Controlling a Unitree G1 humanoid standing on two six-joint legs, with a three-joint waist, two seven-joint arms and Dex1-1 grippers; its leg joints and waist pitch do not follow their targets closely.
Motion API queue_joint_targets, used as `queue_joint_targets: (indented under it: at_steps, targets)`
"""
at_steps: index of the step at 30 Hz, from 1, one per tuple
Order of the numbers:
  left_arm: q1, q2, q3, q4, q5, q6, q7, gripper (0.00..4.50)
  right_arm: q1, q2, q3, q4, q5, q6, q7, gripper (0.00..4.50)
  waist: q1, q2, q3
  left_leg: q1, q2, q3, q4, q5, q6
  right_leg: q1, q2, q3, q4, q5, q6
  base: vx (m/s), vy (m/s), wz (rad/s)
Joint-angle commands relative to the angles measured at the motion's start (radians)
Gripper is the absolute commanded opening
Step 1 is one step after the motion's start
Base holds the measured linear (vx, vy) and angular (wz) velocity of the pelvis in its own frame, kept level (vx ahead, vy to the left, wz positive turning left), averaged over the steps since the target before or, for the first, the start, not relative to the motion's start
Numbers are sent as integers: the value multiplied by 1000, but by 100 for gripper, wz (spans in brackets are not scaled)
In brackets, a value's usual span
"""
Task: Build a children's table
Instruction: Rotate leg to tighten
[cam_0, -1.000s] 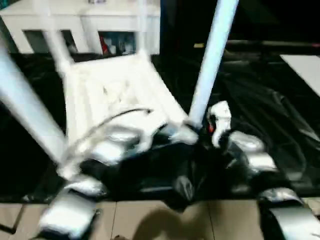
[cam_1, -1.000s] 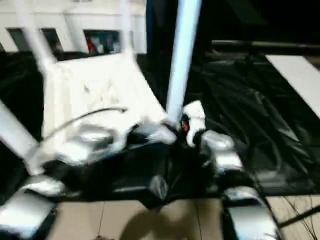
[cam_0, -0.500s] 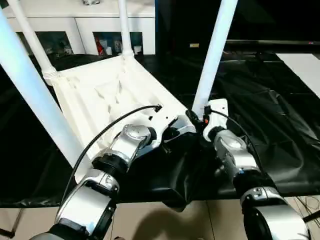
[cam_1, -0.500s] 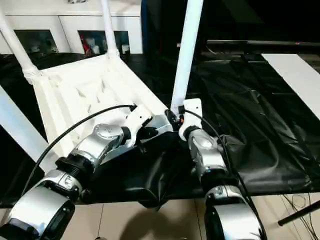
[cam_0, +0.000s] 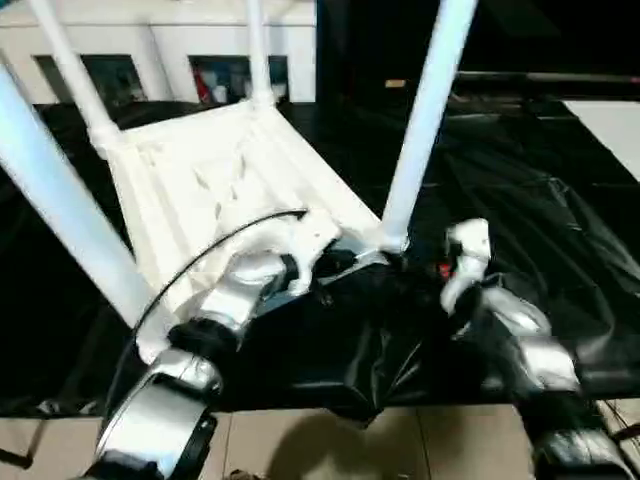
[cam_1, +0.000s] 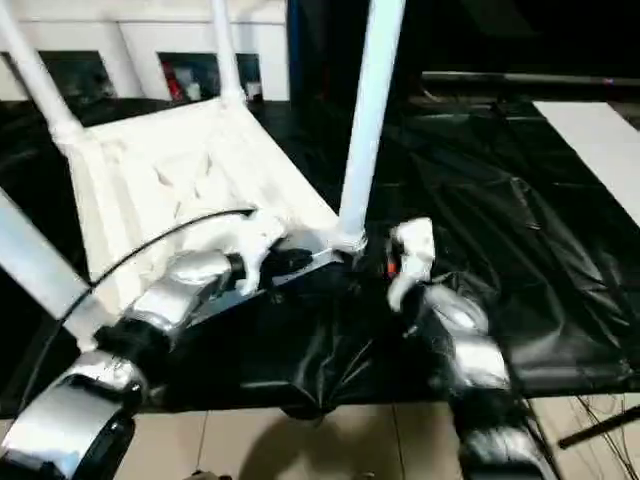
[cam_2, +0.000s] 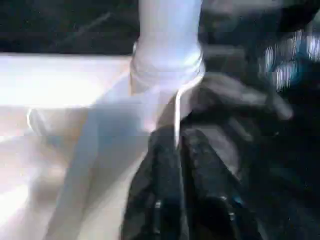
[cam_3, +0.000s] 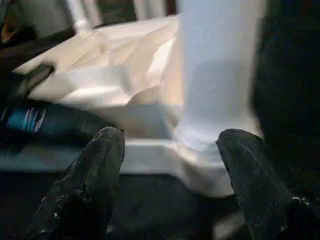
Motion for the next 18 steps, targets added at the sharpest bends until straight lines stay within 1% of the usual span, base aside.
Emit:
queue_joint_targets:
  at_steps: [1, 2, 3, 4, 5, 7, 8, 9, 10, 11, 12, 13, 14, 15, 16, 17, 18]
  targets:
    - [13, 21, 11, -83, -36, 36, -51, 77, 13, -25, 29, -56, 23, 25, 64, 325, 5, -16, -68, 16, 12, 2, -53, -128, 129, 52, -23, 8, -50, 63, -283, 0, 0, 0]
    - [32, 41, 12, -138, -52, 67, -76, 89, 24, -44, 39, -82, 31, 40, 95, 325, 9, -16, -69, 18, 15, 2, -54, -122, 131, 56, -26, 7, -47, 68, -290, 0, 0, 0]
    - [52, 61, 12, -193, -66, 97, -99, 95, 33, -61, 47, -106, 37, 57, 121, 325, 6, -18, -67, 14, 14, 3, -53, -118, 137, 56, -24, 8, -47, 72, -290, 0, 0, 0]
    - [65, 78, 11, -230, -78, 121, -121, 99, 33, -64, 48, -114, 42, 61, 130, 325, 6, -23, -66, 14, 12, 5, -52, -112, 144, 55, -22, 8, -47, 76, -288, 0, 0, 0]
    - [74, 87, 11, -252, -85, 134, -136, 107, 35, -65, 48, -127, 48, 69, 133, 325, 6, -18, -67, 17, 12, 5, -52, -106, 145, 53, -23, 9, -47, 66, -288, 0, 0, 0]
    - [121, 144, -10, -363, -109, 222, -206, 134, 17, -43, 43, -126, 54, 80, 117, 325, 4, -18, -64, 18, 14, 5, -55, -114, 136, 52, -24, 9, -48, 31, -284, 0, 0, 0]
    - [145, 176, -29, -414, -114, 261, -244, 141, 7, -29, 42, -127, 56, 91, 109, 325, 3, -16, -64, 18, 15, 4, -56, -118, 129, 51, -25, 9, -46, 20, -286, 0, 0, 0]
    - [167, 205, -47, -453, -113, 288, -274, 145, -3, -15, 44, -123, 55, 93, 102, 325, 0, -10, -62, 25, 17, 6, -59, -145, 109, 43, -22, 9, -50, -33, -281, 0, 0, 0]
    - [172, 211, -51, -461, -112, 292, -281, 145, -4, -12, 45, -123, 54, 94, 101, 325, 0, -10, -62, 25, 17, 6, -59, -145, 109, 43, -22, 9, -50, -33, -281, 0, 0, 0]
    - [193, 239, -71, -497, -109, 317, -305, 160, -16, 3, 47, -116, 47, 94, 88, 325, -1, -9, -62, 27, 18, 6, -61, -153, 88, 42, -20, 10, -51, -50, -274, 0, 0, 0]
    - [202, 250, -78, -512, -108, 329, -313, 171, -21, 10, 47, -111, 43, 92, 79, 325, -2, -8, -59, 28, 16, 8, -63, -163, 75, 39, -18, 10, -54, -65, -264, 0, 0, 0]
    - [227, 278, -96, -541, -98, 354, -325, 180, -48, 40, 49, -79, 43, 91, 51, 325, 1, -6, -61, 33, 18, 8, -62, -166, 67, 38, -19, 11, -53, -63, -264, 0, 0, 0]
    - [233, 283, -99, -546, -94, 359, -326, 180, -55, 50, 50, -70, 44, 91, 44, 325, -1, -8, -61, 30, 18, 7, -63, -162, 62, 39, -20, 11, -50, -58, -263, 0, 0, 0]
    - [240, 290, -103, -551, -88, 367, -324, 186, -66, 63, 52, -57, 46, 93, 36, 325, -3, -10, -59, 28, 14, 8, -65, -172, 46, 40, -18, 11, -51, -77, -250, 0, 0, 0]
    - [246, 298, -110, -558, -75, 381, -307, 192, -82, 87, 55, -41, 52, 99, 26, 325, -3, -12, -60, 28, 14, 8, -64, -168, 43, 42, -19, 12, -50, -72, -249, 0, 0, 0]
    - [245, 301, -114, -558, -67, 386, -300, 204, -88, 96, 56, -33, 50, 99, 19, 325, -4, -8, -61, 29, 13, 8, -64, -157, 40, 41, -18, 13, -48, -53, -247, 0, 0, 0]
    - [245, 302, -116, -558, -62, 389, -295, 215, -93, 101, 57, -27, 49, 99, 14, 325, -4, -8, -62, 28, 12, 8, -63, -149, 40, 42, -18, 13, -47, -42, -245, 0, 0, 0]
